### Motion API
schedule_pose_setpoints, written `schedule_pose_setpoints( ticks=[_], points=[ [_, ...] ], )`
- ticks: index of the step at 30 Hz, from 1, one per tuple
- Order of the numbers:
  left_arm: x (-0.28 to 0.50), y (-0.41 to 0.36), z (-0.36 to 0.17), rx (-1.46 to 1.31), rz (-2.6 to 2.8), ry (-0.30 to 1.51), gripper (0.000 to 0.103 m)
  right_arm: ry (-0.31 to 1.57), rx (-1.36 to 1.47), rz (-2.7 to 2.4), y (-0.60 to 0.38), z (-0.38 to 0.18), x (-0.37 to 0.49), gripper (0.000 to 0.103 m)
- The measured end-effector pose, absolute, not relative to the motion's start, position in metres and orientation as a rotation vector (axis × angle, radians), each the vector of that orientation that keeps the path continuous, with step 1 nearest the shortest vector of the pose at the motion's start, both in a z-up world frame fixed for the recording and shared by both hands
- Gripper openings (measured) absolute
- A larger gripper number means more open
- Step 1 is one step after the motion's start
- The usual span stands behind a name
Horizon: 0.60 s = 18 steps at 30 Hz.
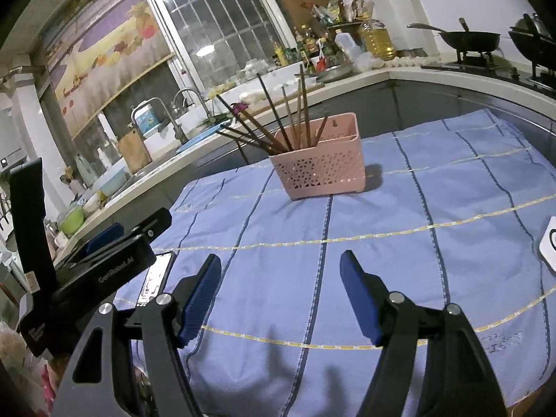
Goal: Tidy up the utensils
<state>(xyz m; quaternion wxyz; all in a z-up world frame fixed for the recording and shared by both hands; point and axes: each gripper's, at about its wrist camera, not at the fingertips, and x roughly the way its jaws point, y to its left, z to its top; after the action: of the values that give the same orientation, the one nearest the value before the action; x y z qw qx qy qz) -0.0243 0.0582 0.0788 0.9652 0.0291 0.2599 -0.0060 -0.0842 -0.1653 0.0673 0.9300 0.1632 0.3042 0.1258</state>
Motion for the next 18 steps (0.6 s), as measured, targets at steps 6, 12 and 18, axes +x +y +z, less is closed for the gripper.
schedule_pose_setpoints(
  ticks=[6, 12, 18],
  points=[
    [-0.021, 0.058, 0.070, 0.053, -0.050, 0.553, 0.097, 0.664, 0.327, 0.252, -0.161, 0.057, -0.075, 0.071],
    [-0.012, 0.057, 0.048, 0.021, -0.101, 0.626, 0.097, 0.725, 0.339, 0.207, -0.172, 0.041, -0.066, 0.071],
    [-0.016, 0.057, 0.020, -0.015, -0.117, 0.712, 0.097, 0.801, 0.343, 0.164, -0.181, 0.022, -0.068, 0.071]
  ],
)
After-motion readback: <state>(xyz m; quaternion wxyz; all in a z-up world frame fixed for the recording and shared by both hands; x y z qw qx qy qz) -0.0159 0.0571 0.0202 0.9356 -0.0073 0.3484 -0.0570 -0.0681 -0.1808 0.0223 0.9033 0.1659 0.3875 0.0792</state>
